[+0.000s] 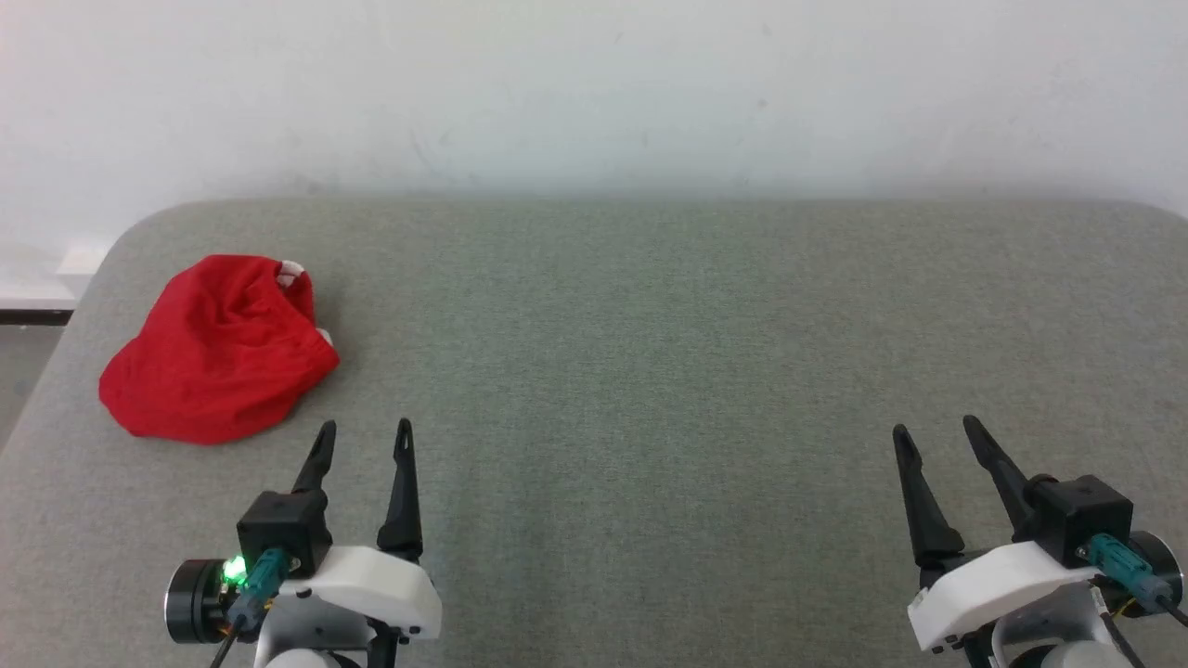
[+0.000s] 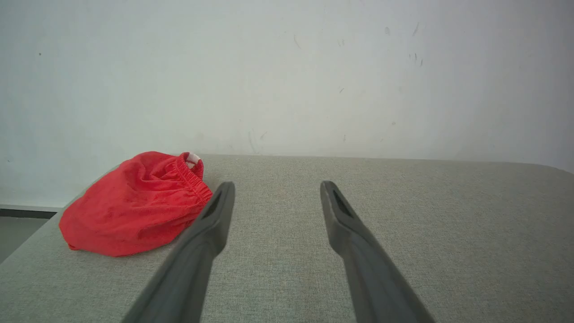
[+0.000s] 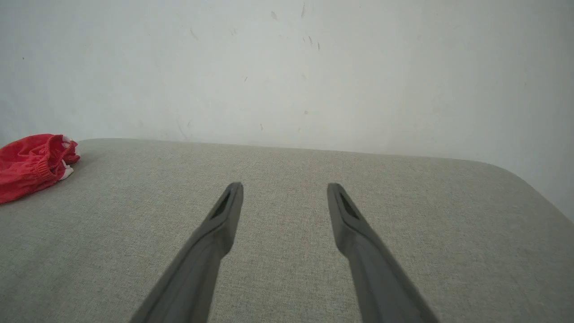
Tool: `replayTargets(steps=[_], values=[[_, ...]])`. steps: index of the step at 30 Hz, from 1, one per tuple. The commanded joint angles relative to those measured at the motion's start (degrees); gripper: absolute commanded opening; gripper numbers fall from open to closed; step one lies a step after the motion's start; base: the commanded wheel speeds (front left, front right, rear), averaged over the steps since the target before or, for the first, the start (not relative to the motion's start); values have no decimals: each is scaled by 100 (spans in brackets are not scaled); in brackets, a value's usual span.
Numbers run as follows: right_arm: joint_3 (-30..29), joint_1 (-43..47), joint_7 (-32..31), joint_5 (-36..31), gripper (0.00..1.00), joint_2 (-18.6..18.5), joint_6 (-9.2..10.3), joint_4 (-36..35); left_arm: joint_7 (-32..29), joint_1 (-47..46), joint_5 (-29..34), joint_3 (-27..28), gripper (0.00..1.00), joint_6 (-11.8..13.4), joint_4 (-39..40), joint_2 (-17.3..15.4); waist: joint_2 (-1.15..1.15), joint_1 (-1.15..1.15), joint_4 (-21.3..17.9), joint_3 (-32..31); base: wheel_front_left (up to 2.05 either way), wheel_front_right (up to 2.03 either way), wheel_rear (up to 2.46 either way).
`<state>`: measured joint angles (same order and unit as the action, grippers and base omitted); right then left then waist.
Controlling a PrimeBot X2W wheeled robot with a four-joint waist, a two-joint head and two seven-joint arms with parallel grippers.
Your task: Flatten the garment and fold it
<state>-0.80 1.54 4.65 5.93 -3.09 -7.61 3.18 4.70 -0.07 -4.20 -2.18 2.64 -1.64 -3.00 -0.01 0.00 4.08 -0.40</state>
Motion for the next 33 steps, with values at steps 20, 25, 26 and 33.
replayTargets(steps=[20, 25, 26, 33], values=[[98, 211, 286, 329, 100, 11, 6, 220, 280, 269, -250, -11, 100, 168, -42, 6, 1, 0, 856, -74, 0, 0, 0], [125, 235, 346, 397, 100, 12, 6, 274, 340, 298, -293, -33, 100, 185, -56, 7, 1, 0, 1053, -76, 0, 0, 0], [126, 238, 358, 409, 100, 12, 7, 284, 352, 303, -303, -40, 100, 192, -62, 7, 1, 0, 1089, -78, 0, 0, 0], [159, 261, 430, 469, 100, 13, 7, 344, 424, 344, -372, -65, 100, 244, -87, 8, 1, 0, 1274, -102, 0, 0, 0]])
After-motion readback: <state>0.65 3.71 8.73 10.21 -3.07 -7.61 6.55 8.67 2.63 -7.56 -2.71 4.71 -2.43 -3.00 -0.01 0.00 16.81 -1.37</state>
